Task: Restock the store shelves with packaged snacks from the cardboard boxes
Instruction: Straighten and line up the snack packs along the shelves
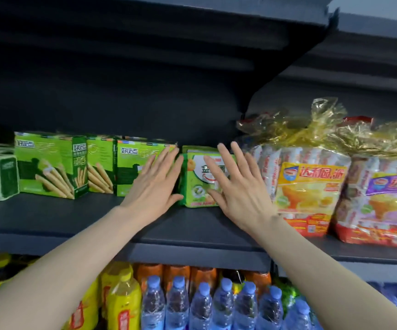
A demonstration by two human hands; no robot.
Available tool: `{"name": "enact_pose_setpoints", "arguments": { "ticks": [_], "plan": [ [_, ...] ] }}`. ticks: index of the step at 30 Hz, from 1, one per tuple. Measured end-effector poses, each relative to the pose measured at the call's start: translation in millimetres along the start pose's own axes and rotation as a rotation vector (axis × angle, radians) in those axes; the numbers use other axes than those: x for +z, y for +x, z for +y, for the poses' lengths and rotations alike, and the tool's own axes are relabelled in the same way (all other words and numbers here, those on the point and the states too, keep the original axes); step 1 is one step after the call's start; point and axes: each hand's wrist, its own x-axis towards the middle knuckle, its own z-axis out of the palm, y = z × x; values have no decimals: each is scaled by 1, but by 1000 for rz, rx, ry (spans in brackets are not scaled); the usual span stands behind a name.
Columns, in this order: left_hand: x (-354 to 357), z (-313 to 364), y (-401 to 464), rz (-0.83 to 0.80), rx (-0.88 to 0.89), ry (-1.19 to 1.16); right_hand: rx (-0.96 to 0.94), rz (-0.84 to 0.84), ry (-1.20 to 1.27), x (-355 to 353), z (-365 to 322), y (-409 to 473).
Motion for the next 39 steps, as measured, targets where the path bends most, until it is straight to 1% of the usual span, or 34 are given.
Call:
{"name": "enact_pose_setpoints", "arguments": {
  "ticks": [4, 5, 7, 9, 10, 13, 17, 22, 25, 27, 28, 29, 31, 32, 33, 35, 39],
  "plan": [
    [18, -14, -3, -44, 23, 28, 113, -230, 30, 25, -5, 5],
    [22, -14, -1, -64, -6, 33, 124, -289, 46, 29, -4, 8],
    [26, -17, 6, -120, -132, 57, 110, -352, 60, 35, -5, 16],
    [29, -25, 15, -197, -263, 64, 62, -369, 64, 40, -11, 26],
    [32, -32, 19, -239, -299, 68, 39, -370, 61, 44, -14, 32],
    [41, -55, 23, -304, -292, 100, 23, -394, 28, 63, -21, 45],
    [53, -70, 23, -256, -244, 55, 64, -370, -29, 97, -24, 53],
    [55, -67, 24, -249, -239, 108, 62, -335, -64, 124, -26, 58],
    [48, -64, 24, -242, -239, 153, 76, -393, -70, 119, -28, 61],
    [41, -59, 24, -180, -194, 163, 74, -435, -96, 108, -29, 66],
    [38, -55, 23, -131, -146, 158, 97, -410, -96, 99, -28, 70],
    [36, -50, 24, -83, -89, 148, 135, -321, -81, 91, -25, 74],
    [35, -34, 29, -13, 5, 108, 233, -33, -11, 81, -12, 83],
    [35, -25, 35, -2, 27, 81, 309, 18, 62, 79, -1, 90],
    [34, -14, 41, -9, 36, 57, 386, -13, 148, 80, 10, 100],
    [37, 3, 53, -54, 32, 47, 447, -204, 259, 89, 30, 122],
    [53, 15, 66, -120, -38, 56, 322, -668, 334, 113, 41, 154]
  ]
}}
